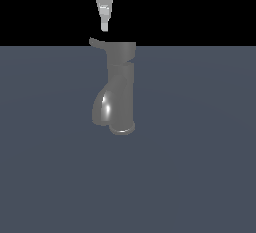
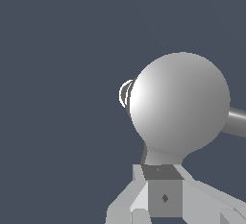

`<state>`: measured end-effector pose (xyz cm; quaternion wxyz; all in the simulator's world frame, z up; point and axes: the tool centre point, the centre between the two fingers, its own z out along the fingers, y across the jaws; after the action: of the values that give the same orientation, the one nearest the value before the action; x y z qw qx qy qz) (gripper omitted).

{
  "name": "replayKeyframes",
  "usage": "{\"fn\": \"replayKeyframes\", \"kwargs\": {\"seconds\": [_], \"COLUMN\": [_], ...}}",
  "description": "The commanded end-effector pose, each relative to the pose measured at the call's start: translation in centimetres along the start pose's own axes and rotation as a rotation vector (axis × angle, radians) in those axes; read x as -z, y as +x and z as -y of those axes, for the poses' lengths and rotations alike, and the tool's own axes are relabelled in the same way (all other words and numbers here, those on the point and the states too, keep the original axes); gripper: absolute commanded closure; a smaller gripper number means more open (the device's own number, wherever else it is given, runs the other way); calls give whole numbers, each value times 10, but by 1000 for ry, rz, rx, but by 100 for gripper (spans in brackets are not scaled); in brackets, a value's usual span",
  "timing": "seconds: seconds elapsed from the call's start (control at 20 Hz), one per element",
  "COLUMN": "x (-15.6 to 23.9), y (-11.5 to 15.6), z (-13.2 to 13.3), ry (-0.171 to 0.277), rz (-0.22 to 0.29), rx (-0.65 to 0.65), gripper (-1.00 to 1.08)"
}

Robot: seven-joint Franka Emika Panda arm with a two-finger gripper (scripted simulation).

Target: Turn on the faucet by rotating a designated handle.

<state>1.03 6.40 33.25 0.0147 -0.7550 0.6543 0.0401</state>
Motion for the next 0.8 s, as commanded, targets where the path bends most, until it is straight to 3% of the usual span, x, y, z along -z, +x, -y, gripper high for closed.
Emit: {"fn": "replayKeyframes", "kwargs": {"seconds": [0.0,0.75], "x": [-8,-34], "y": [-2,-10], "z": [10,42], "ry": [6,39], "rz": [-16,-74], "rx": [-62,-254], "gripper": [108,108]}}
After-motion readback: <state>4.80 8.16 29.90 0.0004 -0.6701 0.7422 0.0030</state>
